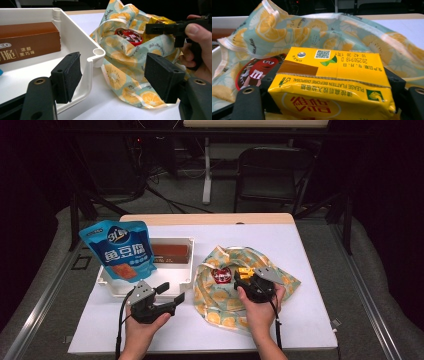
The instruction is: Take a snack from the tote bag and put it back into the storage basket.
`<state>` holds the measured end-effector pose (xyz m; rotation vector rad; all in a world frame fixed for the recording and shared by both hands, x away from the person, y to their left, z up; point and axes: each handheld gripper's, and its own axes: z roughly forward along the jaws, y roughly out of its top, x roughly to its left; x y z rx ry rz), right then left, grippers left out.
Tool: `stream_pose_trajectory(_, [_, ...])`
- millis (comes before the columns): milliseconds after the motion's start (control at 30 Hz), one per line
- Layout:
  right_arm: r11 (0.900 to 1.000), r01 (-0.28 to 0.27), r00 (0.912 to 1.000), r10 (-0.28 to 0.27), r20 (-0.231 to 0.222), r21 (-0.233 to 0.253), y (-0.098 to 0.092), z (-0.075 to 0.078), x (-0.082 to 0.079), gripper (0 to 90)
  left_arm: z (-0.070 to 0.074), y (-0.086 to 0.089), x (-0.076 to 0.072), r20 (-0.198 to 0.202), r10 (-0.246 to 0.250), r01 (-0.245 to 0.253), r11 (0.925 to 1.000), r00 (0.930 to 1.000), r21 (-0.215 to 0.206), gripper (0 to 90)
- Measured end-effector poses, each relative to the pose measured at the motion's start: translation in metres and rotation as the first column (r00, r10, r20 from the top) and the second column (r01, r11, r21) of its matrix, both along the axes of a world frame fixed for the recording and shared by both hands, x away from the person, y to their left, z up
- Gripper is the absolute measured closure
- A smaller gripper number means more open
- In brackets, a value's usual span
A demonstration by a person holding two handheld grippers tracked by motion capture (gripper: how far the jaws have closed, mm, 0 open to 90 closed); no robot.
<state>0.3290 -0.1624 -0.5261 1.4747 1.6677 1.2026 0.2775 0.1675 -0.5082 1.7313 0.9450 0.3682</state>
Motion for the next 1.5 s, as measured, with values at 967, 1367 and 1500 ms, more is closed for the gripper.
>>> stream_pose_trajectory(967, [0.981, -0.187, 0.98, 0.183, 0.078, 0.052, -0.001, 0.084, -0.014, 24.8, 0.01, -0.068, 0.014, 0.098, -0.204, 0.206, 0.9785, 0.9741, -0.012, 25.4])
stream_pose_trajectory(1367, [0.967, -0.25, 0.9661, 0.245, 0.083, 0.056, 0.012, 0.091, -0.023, 25.0, 0.013, -0.098, 0.021, 0.115, -0.252, 0.255, 0.9668, 0.961, -0.014, 23.5])
stream_pose_trajectory(1500, [0.961, -0.272, 0.9604, 0.267, 0.079, 0.05, 0.015, 0.093, -0.027, 25.1, 0.015, -0.104, 0.023, 0.13, -0.272, 0.276, 0.9612, 0.9534, -0.009, 27.8])
